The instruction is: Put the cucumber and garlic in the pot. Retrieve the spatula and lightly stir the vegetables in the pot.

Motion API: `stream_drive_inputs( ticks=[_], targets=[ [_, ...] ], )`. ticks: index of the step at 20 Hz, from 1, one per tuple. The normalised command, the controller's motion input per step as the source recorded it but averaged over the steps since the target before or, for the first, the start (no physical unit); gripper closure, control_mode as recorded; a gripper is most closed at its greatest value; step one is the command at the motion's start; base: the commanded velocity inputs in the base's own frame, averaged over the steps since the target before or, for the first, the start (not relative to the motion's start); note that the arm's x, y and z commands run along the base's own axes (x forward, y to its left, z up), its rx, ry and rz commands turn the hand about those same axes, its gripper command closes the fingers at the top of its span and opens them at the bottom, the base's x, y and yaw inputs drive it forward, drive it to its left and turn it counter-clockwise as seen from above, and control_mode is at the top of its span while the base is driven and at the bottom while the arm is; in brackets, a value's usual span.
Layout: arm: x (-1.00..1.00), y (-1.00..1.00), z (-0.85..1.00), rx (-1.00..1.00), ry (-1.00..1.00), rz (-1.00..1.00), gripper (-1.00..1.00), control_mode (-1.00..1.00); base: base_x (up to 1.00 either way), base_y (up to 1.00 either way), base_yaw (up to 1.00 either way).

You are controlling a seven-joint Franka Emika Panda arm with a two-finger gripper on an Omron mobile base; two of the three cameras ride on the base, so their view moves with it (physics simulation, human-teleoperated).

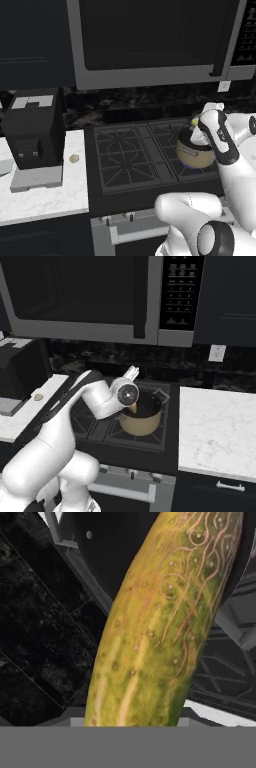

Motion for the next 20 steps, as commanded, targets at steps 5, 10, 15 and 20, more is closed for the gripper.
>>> stream_drive_inputs(
  ticks=[5, 10, 15, 20],
  targets=[
    [0.62, -0.3, -0.4, 0.01, 0.0, 0.0, 1.0, -1.0, 0.0, 0.0, 0.0],
    [0.46, -0.23, -0.43, 0.05, 0.0, 0.0, 1.0, -1.0, 0.0, 0.0, 0.0],
    [0.21, -0.18, -0.29, 0.06, 0.0, 0.0, 1.0, -1.0, 0.0, 0.0, 0.0],
    [0.4, -0.15, -0.34, 0.06, 0.05, 0.0, 1.0, -1.0, 0.0, 0.0, 0.0]
  ],
)
